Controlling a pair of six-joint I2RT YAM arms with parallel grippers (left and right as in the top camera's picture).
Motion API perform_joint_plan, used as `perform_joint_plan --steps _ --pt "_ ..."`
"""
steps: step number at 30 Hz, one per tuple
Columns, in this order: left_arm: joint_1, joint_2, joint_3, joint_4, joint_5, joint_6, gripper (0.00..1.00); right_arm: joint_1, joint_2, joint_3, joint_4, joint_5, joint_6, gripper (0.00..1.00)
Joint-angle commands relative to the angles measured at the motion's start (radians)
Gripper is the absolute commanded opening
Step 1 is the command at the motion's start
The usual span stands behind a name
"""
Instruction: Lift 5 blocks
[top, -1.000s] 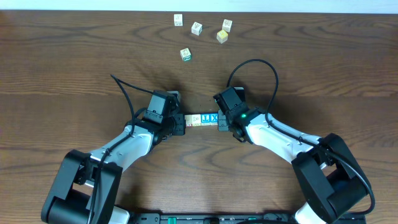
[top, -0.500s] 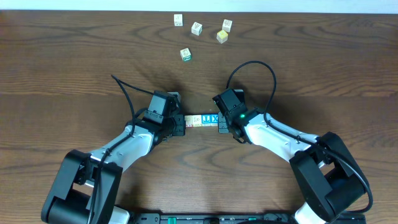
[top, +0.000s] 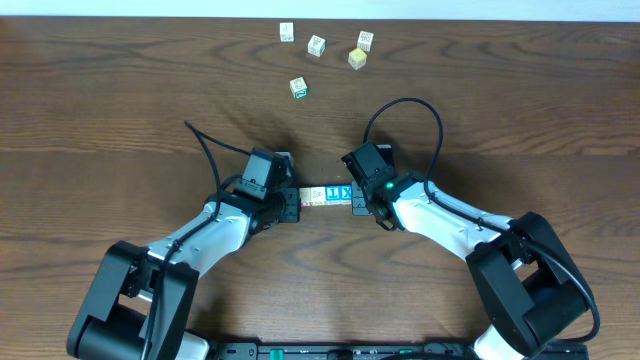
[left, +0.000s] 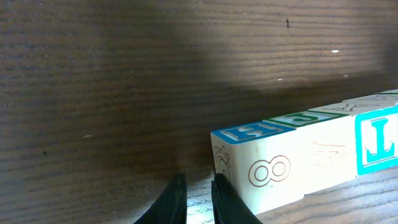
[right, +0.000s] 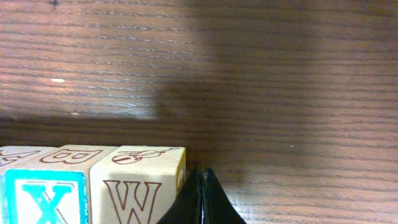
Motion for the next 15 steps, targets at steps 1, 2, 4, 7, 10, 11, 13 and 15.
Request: perform_joint_plan --steps 1,2,4,7,10,11,13,15 --pt "-0.056 0.016 0.033 0.01 0.158 0.006 0.17 0.041 0.018 0.026 -0.005 -0.13 -0.025 0.21" --pt "-0.056 0.015 0.033 0.01 0.158 0.006 0.17 0.041 0.018 0.026 -0.008 -0.125 -0.025 0.25" --pt "-0.056 0.016 0.033 0.01 0.158 0.006 0.17 0.041 0.018 0.026 -0.011 -0.125 -0.025 0.25" --pt "-0.056 0.016 0.033 0.01 0.158 0.006 0.17 0.041 0.018 0.026 -0.011 -0.125 -0.025 0.2" --pt "-0.056 0.016 0.033 0.01 0.158 0.006 0.17 0.041 0.018 0.026 -0.012 -0.118 -0.025 0.19" --pt "-0.056 0.016 0.033 0.01 0.158 0.006 0.17 0.041 0.018 0.026 -0.013 -0.109 -0.025 0.2" --pt "-0.056 0.015 0.033 0.01 0.158 0.006 0.17 0.041 0.018 0.026 -0.02 -0.086 -0.025 0.2" --pt "-0.056 0.015 0.033 0.01 0.148 0.006 0.17 0.041 0.018 0.026 -0.034 -0.06 -0.025 0.21"
